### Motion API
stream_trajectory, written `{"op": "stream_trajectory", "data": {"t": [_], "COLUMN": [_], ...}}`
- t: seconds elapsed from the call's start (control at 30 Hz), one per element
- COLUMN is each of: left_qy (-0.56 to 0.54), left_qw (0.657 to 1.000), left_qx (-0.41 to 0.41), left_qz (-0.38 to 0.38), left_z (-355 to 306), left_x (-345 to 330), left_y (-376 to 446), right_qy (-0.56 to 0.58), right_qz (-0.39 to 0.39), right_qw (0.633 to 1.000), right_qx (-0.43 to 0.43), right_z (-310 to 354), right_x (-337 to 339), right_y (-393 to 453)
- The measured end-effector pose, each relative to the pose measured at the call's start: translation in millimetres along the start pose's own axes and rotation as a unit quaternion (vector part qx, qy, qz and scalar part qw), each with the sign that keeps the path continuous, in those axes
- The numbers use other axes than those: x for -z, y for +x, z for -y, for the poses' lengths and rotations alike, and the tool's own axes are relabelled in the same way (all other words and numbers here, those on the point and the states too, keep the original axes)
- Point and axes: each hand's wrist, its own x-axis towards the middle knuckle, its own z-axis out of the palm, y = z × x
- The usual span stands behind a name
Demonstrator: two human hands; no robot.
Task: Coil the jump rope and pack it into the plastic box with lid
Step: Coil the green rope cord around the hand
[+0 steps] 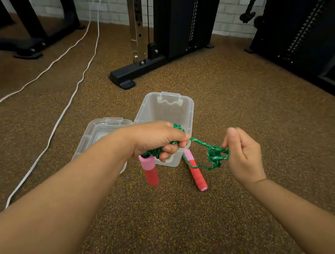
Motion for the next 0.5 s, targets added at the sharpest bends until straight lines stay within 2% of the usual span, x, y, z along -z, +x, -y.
{"op": "stream_trajectory", "data": {"t": [0.1,0.17,0.3,0.4,0.5], "left_qy": [-0.001,0.004,-0.004,-0.024,-0.061], "left_qw": [1.0,1.0,1.0,1.0,0.998], "left_qx": [0.0,0.001,-0.002,-0.006,-0.007], "left_qz": [-0.001,0.006,0.007,0.006,0.005], "left_z": [-0.2,-1.2,-2.2,-1.0,0.6], "left_x": [-2.2,-4.9,-6.6,-5.0,-2.3], "left_y": [0.4,1.2,2.2,2.9,2.8], "right_qy": [-0.046,-0.038,-0.024,0.038,0.133], "right_qz": [0.04,0.073,0.181,0.263,0.293], "right_qw": [0.998,0.996,0.983,0.963,0.939], "right_qx": [-0.016,-0.027,-0.012,-0.041,-0.124], "right_z": [-12.6,-11.4,2.7,11.9,10.9], "right_x": [4.1,3.4,-0.9,-11.1,-21.7], "right_y": [-5.4,-7.6,-7.0,-7.9,-11.4]}}
